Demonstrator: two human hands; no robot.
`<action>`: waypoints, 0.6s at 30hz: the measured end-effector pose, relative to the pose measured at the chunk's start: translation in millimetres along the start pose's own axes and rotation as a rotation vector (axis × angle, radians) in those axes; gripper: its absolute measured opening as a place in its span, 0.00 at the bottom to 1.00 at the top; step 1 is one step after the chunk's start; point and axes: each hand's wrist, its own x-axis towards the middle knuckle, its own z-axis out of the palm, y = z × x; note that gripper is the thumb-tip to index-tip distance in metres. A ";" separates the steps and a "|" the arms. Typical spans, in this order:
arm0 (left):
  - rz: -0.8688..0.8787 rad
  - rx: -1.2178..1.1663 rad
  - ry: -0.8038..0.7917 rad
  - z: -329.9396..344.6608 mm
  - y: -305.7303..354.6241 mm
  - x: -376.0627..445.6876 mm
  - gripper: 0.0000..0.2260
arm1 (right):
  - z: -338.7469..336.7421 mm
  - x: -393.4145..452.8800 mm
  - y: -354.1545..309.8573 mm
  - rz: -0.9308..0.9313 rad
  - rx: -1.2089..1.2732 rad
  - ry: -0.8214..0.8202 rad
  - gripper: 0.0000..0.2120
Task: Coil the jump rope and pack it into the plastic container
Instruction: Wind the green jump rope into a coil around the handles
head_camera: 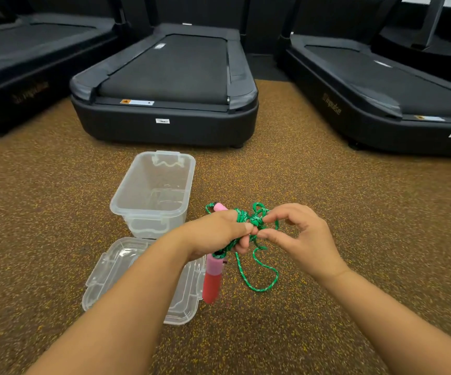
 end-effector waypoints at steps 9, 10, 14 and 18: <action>-0.018 0.096 -0.091 -1.2 1.9 -3.8 0.08 | -6.1 6.6 5.4 0.046 0.100 -0.205 0.05; -0.022 0.096 -0.091 -1.5 2.2 -4.0 0.08 | -7.0 6.6 4.3 0.036 0.083 -0.224 0.05; -0.047 0.093 -0.090 -3.0 1.0 -3.9 0.09 | -11.2 7.2 -0.5 0.038 0.029 -0.169 0.04; -0.106 0.173 -0.020 -9.8 -10.8 -4.7 0.09 | -28.0 17.9 11.9 0.487 0.351 0.233 0.07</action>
